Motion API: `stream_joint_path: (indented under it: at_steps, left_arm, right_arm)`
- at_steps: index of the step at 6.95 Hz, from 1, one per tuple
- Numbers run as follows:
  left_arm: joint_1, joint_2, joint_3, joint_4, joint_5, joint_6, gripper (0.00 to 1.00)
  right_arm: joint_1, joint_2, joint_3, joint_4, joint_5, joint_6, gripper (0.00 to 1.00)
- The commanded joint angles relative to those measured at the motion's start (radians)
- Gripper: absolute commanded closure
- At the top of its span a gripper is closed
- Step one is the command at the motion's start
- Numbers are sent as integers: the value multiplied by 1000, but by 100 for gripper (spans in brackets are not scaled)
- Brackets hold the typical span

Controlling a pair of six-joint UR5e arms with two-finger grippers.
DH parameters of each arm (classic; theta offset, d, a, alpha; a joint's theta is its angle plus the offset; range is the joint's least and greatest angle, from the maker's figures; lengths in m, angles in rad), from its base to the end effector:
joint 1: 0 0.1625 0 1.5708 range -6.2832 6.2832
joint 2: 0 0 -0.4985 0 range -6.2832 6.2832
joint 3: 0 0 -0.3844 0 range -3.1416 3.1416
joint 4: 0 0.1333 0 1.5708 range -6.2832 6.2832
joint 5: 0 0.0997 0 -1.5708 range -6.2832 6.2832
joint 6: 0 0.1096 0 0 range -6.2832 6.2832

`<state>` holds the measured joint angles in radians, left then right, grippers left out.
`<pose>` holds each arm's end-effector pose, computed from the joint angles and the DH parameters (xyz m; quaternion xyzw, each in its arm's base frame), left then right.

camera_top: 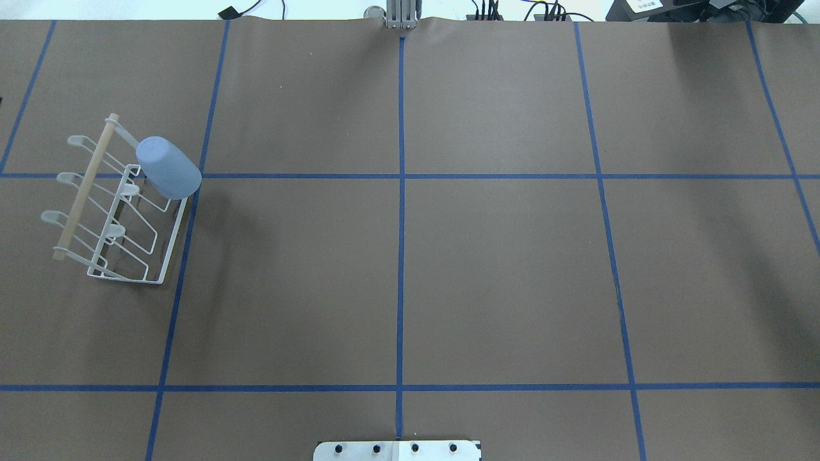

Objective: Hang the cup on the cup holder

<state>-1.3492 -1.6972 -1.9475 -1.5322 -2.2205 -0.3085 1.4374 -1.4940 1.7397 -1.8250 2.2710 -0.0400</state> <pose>0.0507 -0.5297 0.5050 0.1292 0.3569 0.0333 0.9246 -0.0057 -0.5139 0.6507 -0.0200 -0.3424 -0.0799 0.9359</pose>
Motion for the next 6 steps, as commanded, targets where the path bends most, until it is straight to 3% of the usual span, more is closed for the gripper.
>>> stream_joint_path:
  at_steps: [1, 3, 4, 6]
  left_arm:
    - [-118, 70, 97, -3, 1, 162, 2]
    - [-218, 53, 229, -5, 1, 267, 2]
    - [-225, 30, 242, -5, -1, 269, 2]
    - [-225, 109, 362, -203, 5, 270, 2]
  right_arm:
    - [40, -15, -12, 1, 2, -5, 0]
    - [92, -52, -15, 30, 56, -5, 0]
    - [109, -66, -15, 36, 83, -5, 0]
    - [132, -98, -8, 38, 102, -9, 0]
